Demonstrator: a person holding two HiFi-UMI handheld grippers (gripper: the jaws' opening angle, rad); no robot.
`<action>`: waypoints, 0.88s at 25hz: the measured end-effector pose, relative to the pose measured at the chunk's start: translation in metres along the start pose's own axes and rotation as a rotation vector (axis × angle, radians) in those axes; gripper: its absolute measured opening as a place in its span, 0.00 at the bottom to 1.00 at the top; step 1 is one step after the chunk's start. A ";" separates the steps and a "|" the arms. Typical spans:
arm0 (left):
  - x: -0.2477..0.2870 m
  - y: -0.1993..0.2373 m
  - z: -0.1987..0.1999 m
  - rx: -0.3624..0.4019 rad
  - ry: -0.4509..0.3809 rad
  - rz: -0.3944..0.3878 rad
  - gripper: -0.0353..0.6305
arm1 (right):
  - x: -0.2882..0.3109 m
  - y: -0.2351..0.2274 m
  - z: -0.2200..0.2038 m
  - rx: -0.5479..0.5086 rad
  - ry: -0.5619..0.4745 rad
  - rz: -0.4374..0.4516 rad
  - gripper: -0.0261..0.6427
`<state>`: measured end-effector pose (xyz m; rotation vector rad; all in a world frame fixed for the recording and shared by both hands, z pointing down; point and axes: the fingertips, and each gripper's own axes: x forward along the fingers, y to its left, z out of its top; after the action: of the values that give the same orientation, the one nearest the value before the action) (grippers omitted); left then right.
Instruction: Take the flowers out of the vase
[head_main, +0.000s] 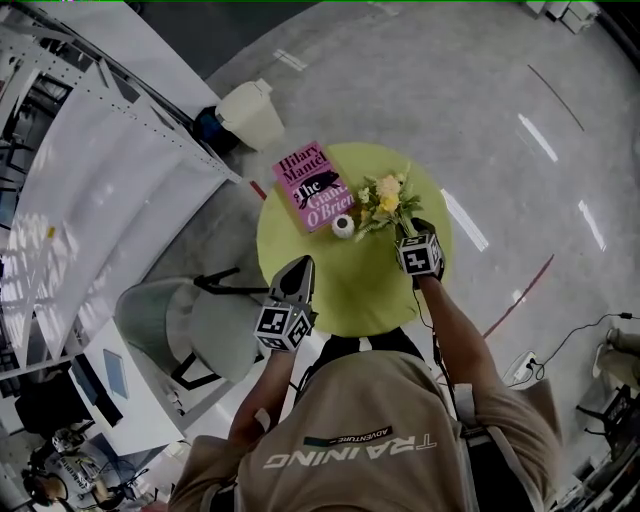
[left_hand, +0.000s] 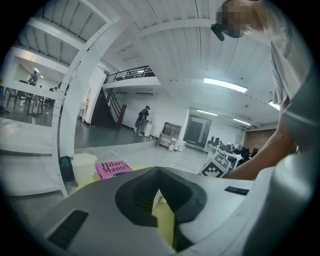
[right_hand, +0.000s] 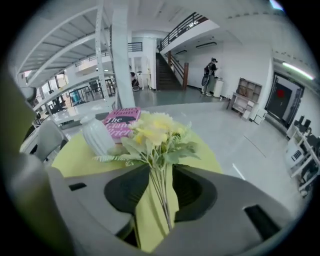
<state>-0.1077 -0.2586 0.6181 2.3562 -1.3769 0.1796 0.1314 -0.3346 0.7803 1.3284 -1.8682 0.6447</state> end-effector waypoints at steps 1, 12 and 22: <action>0.000 -0.001 0.001 0.002 -0.003 -0.004 0.06 | -0.005 0.002 0.002 0.006 -0.015 0.010 0.25; -0.013 -0.011 0.012 0.023 -0.039 -0.042 0.06 | -0.077 0.057 0.042 0.081 -0.238 0.234 0.04; -0.024 -0.026 0.048 0.084 -0.127 -0.075 0.06 | -0.176 0.107 0.095 0.044 -0.457 0.365 0.04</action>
<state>-0.1015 -0.2471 0.5600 2.5229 -1.3590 0.0685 0.0370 -0.2703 0.5843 1.2453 -2.5178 0.5986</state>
